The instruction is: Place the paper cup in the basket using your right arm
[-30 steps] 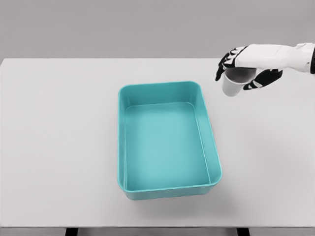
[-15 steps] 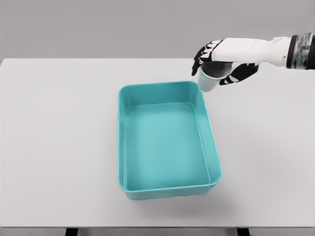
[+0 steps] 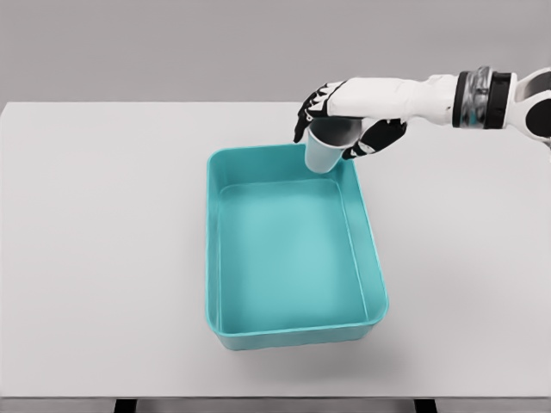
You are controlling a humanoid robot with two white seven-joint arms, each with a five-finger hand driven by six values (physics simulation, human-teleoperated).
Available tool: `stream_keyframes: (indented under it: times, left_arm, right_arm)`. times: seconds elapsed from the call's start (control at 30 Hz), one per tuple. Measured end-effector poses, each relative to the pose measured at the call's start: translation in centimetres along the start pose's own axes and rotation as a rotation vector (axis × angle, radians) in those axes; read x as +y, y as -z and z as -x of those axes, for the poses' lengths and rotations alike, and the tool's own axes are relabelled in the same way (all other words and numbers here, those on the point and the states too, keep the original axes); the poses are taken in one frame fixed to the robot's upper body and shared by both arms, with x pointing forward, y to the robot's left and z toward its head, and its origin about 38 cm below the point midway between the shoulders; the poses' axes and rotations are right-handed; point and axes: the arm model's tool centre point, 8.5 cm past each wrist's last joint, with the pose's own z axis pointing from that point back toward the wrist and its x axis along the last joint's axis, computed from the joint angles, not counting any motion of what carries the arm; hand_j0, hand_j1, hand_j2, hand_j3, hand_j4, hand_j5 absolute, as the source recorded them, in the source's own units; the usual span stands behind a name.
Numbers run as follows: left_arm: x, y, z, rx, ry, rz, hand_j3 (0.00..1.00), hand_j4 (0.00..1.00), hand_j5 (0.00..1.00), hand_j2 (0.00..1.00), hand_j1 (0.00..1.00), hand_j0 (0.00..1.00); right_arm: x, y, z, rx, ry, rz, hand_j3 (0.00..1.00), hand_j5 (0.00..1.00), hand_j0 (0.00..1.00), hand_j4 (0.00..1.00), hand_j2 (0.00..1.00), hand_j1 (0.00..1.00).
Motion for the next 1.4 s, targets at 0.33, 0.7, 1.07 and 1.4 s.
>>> stream_keyframes:
  times: [0.33, 0.7, 1.07, 1.4]
  left_arm:
    - [0.0, 0.0, 0.0, 0.000, 0.000, 0.000, 1.00, 1.00, 1.00, 1.00, 1.00, 1.00]
    - [0.0, 0.0, 0.0, 0.000, 0.000, 0.000, 1.00, 1.00, 1.00, 1.00, 1.00, 1.00]
    - [0.0, 0.0, 0.0, 0.000, 0.000, 0.000, 1.00, 1.00, 1.00, 1.00, 1.00, 1.00]
    - [0.0, 0.0, 0.0, 0.000, 0.000, 0.000, 1.00, 1.00, 1.00, 1.00, 1.00, 1.00]
  right_arm:
    - [2.1, 2.6, -0.8, -0.050, 0.050, -0.022, 0.68, 0.68, 0.68, 0.68, 0.68, 0.68]
    - [4.9, 4.9, -1.4, -0.086, 0.120, -0.043, 0.68, 0.68, 0.68, 0.68, 0.68, 0.68]
    - [6.8, 6.6, -1.0, -0.088, 0.166, -0.067, 0.68, 0.68, 0.68, 0.68, 0.68, 0.68]
    - [7.5, 7.2, -0.9, -0.088, 0.180, -0.082, 0.69, 0.69, 0.69, 0.69, 0.69, 0.69]
